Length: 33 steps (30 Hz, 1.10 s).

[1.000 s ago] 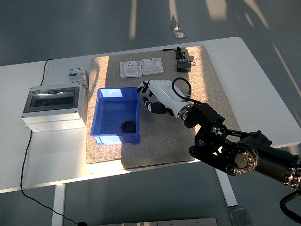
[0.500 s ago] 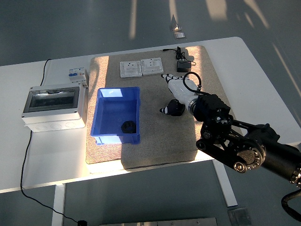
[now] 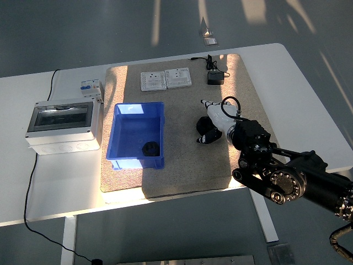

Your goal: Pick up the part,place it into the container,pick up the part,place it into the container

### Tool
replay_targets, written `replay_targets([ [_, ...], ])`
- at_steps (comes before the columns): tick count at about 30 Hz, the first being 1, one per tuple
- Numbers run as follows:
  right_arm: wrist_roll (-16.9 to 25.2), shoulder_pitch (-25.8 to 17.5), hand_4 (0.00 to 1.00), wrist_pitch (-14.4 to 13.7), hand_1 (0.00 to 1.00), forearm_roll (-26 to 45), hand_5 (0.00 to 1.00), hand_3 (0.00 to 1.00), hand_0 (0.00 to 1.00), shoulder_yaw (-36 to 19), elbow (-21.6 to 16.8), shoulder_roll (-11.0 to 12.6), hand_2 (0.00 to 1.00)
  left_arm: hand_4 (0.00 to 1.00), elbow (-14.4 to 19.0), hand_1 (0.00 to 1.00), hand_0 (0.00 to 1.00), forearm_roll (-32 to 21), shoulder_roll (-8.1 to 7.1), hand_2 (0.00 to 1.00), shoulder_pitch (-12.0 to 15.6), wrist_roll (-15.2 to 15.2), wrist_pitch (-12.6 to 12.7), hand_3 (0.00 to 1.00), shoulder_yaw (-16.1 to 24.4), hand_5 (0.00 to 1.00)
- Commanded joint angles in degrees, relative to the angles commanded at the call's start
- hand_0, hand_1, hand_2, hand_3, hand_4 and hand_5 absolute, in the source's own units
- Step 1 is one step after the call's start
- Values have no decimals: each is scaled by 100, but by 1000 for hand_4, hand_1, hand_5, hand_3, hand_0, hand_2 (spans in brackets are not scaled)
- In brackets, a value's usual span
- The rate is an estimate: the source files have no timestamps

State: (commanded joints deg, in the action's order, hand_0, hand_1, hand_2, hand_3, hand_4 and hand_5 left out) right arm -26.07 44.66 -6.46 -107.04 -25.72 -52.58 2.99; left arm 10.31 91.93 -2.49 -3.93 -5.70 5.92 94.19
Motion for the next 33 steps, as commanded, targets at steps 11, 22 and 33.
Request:
replay_targets([
  [11,318,-34,313,-43,346,-144,2,664,707,32,244,-36,549,798,0,679,700,51,-1,699,-6,-5,-3,763,28,841],
  [22,611,-33,235,-322,262,-249,2,651,621,-151,177,44,539,798,0,679,700,64,0,699,-6,-8,-6,762,21,841],
  [33,1950,258,221,-1785,235,862,2,641,560,228,-1035,97,535,797,0,679,700,28,-5,698,14,-17,13,763,-4,843],
])
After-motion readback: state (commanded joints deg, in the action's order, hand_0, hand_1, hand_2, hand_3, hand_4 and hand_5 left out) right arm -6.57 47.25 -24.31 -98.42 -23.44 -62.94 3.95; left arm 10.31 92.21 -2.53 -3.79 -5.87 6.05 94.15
